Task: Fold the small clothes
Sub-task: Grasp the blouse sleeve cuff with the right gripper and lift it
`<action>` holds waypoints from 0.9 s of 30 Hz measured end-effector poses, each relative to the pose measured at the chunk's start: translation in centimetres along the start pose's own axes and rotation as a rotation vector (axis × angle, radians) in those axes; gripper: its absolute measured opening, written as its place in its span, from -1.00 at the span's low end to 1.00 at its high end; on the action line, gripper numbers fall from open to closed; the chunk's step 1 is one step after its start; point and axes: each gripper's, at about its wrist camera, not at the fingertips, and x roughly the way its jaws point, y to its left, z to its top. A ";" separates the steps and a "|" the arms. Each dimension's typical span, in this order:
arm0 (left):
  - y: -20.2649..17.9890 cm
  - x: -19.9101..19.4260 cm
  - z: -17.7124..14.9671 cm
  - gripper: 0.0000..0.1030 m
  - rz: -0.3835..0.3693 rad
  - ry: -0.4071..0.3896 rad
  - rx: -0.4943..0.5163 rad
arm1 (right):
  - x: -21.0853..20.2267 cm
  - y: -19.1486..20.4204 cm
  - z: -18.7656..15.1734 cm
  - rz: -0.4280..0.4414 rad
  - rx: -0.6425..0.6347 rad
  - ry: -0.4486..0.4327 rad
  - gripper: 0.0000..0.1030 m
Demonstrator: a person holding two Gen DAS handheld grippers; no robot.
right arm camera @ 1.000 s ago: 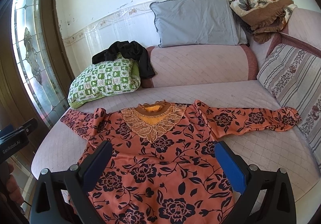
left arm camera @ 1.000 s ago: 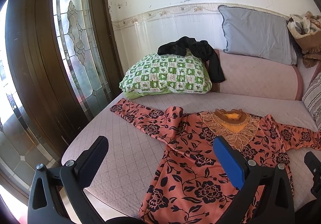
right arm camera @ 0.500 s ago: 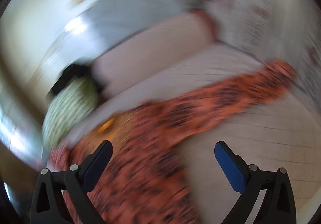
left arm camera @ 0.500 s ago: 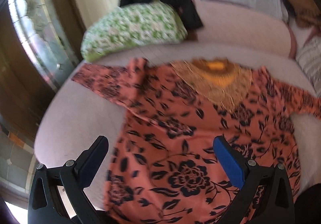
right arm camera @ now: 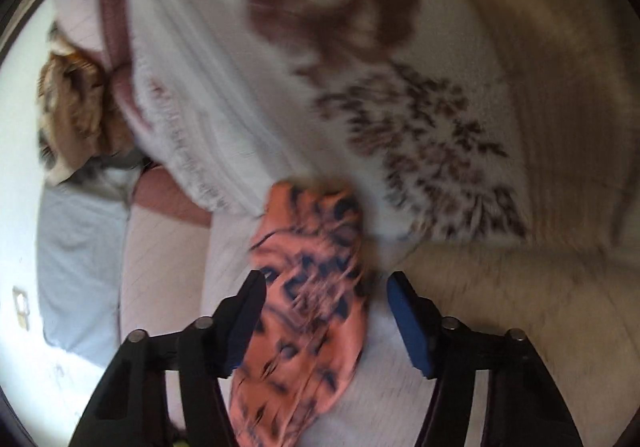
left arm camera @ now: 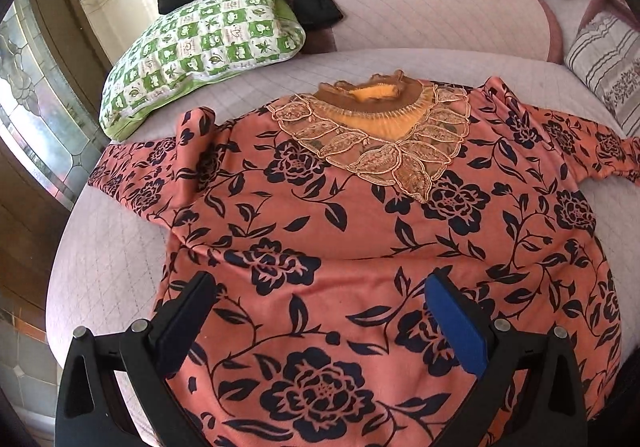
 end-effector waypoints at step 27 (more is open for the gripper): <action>17.7 -6.1 -4.2 1.00 0.146 -0.119 -0.306 | -3.0 26.2 -50.2 0.565 -0.784 0.792 -0.54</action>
